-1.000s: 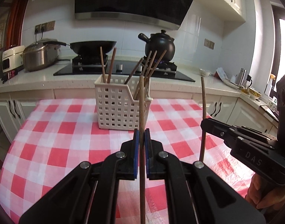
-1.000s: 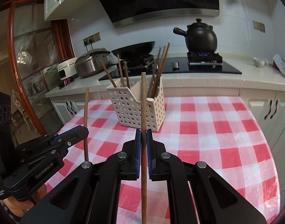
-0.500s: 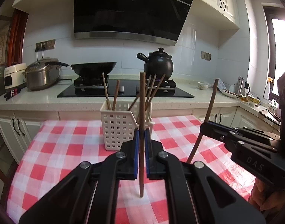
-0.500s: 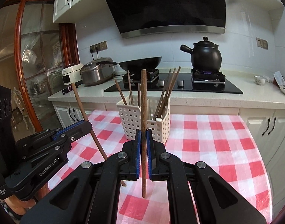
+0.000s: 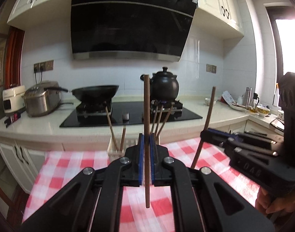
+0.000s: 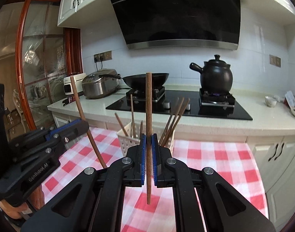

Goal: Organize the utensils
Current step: 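Lift both held chopsticks upright and carry them over the white basket, then lower both chopsticks into the basket and open both grippers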

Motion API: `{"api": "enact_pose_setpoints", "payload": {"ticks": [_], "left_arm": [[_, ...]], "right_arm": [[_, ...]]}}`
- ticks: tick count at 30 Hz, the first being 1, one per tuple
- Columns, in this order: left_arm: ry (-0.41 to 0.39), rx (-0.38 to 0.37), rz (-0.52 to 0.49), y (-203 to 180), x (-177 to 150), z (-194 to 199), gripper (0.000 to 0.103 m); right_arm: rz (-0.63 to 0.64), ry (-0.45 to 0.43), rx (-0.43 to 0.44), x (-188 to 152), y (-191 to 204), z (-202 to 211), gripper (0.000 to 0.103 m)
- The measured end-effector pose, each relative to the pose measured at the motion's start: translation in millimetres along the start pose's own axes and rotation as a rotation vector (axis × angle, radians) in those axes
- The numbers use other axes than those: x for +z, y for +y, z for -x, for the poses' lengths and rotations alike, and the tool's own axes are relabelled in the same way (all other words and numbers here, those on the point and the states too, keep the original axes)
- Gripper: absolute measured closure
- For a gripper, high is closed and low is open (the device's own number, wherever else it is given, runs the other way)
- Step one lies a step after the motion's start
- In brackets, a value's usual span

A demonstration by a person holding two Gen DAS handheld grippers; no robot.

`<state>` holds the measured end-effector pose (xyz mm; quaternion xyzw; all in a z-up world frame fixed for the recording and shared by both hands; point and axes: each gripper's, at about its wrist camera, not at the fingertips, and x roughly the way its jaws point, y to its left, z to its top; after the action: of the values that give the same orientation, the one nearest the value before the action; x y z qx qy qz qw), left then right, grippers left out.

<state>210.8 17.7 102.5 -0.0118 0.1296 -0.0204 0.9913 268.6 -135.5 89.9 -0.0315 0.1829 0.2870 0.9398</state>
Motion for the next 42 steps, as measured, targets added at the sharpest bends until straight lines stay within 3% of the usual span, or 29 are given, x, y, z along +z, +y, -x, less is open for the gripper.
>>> {"api": "enact_pose_setpoints", "payload": {"ticks": [11,19,25,37,40,42], "left_arm": [[-0.078,0.009,-0.025,8.9,88.4,-24.9,0.097],[-0.087,0.039,-0.013,30.1,122.7,-61.3,0.097],[-0.038,0.03,0.035,49.3,119.8,-101.6,0.097],[0.104,0.027,0.044,69.8,75.9,-168.7,0.097],[0.119,0.035,0.049,73.3,68.3,-175.2,0.094],[0.126,0.036,0.053,75.6,64.0,-177.0,0.088]], "right_arm": [[0.011,-0.053,-0.002,63.5,-10.5,-18.7,0.096],[0.029,-0.065,-0.008,95.1,-13.4,-47.0,0.096],[0.011,-0.019,0.02,97.3,-17.8,-87.3,0.096],[-0.011,0.139,0.094,69.1,-25.9,-164.4,0.096],[-0.015,0.149,0.088,68.0,-26.9,-171.3,0.091],[-0.029,0.148,0.083,68.0,-29.7,-173.9,0.082]]}}
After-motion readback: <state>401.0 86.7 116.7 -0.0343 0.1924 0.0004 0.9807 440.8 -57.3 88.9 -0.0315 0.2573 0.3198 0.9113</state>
